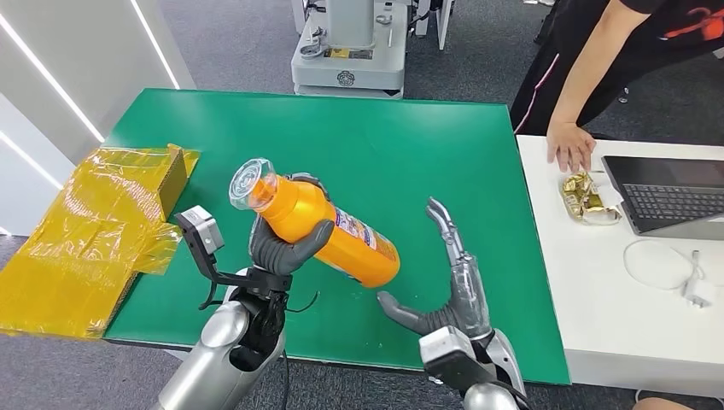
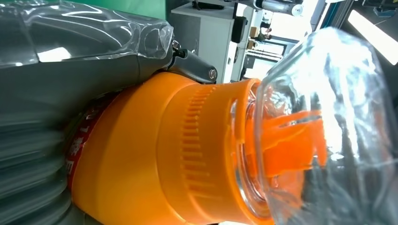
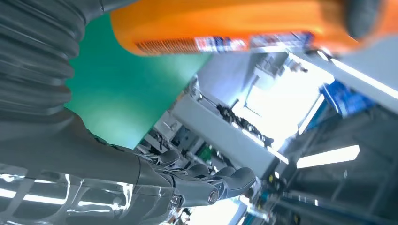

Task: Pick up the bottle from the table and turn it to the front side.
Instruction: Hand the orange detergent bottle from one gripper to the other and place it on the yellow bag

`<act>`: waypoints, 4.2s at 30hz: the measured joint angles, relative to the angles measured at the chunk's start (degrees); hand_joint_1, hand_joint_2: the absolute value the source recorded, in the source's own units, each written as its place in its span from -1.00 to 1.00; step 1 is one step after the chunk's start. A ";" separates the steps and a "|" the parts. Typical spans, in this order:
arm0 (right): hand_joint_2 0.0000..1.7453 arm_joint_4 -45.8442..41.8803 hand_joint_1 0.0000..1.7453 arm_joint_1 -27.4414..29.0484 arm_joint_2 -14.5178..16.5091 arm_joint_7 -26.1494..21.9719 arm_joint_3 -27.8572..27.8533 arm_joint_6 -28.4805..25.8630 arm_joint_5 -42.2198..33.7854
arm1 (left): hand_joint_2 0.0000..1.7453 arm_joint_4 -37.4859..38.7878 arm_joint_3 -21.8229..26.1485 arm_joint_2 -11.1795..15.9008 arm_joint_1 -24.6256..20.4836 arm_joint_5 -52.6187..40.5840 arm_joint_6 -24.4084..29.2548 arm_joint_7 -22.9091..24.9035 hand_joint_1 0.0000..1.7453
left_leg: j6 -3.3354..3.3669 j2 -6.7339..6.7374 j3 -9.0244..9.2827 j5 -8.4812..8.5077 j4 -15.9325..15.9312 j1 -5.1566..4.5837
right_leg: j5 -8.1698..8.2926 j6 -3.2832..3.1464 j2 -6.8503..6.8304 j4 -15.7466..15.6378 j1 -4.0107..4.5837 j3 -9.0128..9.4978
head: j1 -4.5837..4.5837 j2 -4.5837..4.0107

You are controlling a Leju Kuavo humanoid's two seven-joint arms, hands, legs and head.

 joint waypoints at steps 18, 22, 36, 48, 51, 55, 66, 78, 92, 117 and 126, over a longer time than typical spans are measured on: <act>1.00 -18.71 -1.00 10.56 3.02 -4.43 -1.43 -6.13 -2.53 | 1.00 -2.91 4.89 1.16 2.87 -17.84 5.05 3.19 1.00 | -0.03 0.04 0.00 -0.06 -0.04 0.00 | -0.07 -0.05 0.03 0.00 0.00 -0.02 | 0.00 0.00; 1.00 -21.19 -1.00 12.74 3.83 -4.81 -2.44 -6.82 -1.38 | 1.00 -3.08 6.50 3.25 2.91 -34.48 2.99 7.86 1.00 | -0.05 0.04 0.01 -0.07 -0.05 0.01 | -0.08 -0.05 0.05 0.01 0.00 -0.02 | -0.01 0.00; 1.00 -25.50 -1.00 17.84 4.76 -7.06 -4.35 -1.31 -2.99 | 1.00 -4.53 12.33 31.75 1.07 -81.35 -8.19 14.72 1.00 | -0.27 0.16 0.06 -0.08 -0.14 0.16 | -0.18 -0.28 0.15 0.09 0.16 -0.14 | -0.01 0.00; 1.00 -26.62 -1.00 18.82 4.76 -7.32 -4.37 0.91 -3.53 | 1.00 2.21 7.55 40.84 -4.78 -87.75 -16.87 13.34 1.00 | -0.27 0.19 0.06 -0.09 -0.12 0.13 | -0.17 -0.28 0.21 0.03 0.15 -0.13 | 0.00 0.00; 1.00 -26.62 -1.00 18.64 4.76 -7.49 -4.37 1.54 -4.26 | 1.00 6.58 4.54 41.20 -7.96 -89.87 -19.77 10.94 1.00 | -0.27 0.18 0.06 -0.08 -0.12 0.14 | -0.16 -0.30 0.19 0.04 0.15 -0.12 | 0.00 0.00; 1.00 -26.61 -1.00 18.43 4.76 -7.72 -4.36 1.80 -4.73 | 1.00 12.29 0.25 41.16 -11.98 -91.31 -22.45 8.59 1.00 | -0.28 0.21 0.07 -0.08 -0.12 0.14 | -0.13 -0.33 0.22 0.05 0.16 -0.13 | 0.00 0.00; 1.00 -26.61 -1.00 18.53 4.76 -8.00 -4.24 1.87 -5.01 | 1.00 31.92 -9.46 37.46 -21.39 -89.59 -24.23 5.56 1.00 | -0.28 0.25 0.07 -0.08 -0.12 0.13 | -0.12 -0.33 0.28 0.05 0.15 -0.14 | -0.01 0.00; 1.00 -26.61 -1.00 18.53 4.76 -7.94 -4.24 2.15 -4.97 | 1.00 40.22 -11.69 35.08 -23.43 -88.03 -23.37 6.29 1.00 | -0.30 0.25 0.06 -0.10 -0.12 0.14 | -0.13 -0.33 0.29 0.05 0.15 -0.13 | 0.00 0.00; 1.00 -26.52 -1.00 17.75 4.76 -7.14 -4.24 3.77 -5.49 | 1.00 47.74 -7.68 32.95 -22.62 -85.46 -18.49 11.89 -1.00 | -0.41 0.20 0.37 -0.15 -0.16 0.15 | -0.15 -0.34 0.24 0.09 0.15 0.18 | 0.00 0.00; 1.00 -26.80 -1.00 17.53 4.65 -6.17 -4.19 4.73 -5.68 | 1.00 36.11 8.51 34.02 -9.59 -91.89 -15.65 15.80 -1.00 | -0.52 0.34 0.75 -0.19 -0.27 0.14 | -0.27 -0.55 0.38 0.17 0.15 0.37 | -0.01 0.00; 1.00 -27.73 -1.00 18.11 4.65 -5.97 -4.21 4.56 -5.39 | 1.00 25.09 14.66 35.52 -4.15 -91.47 -14.70 14.38 -1.00 | -0.50 0.30 0.56 -0.20 -0.27 0.13 | -0.28 -0.53 0.34 0.15 0.14 0.22 | 0.00 0.00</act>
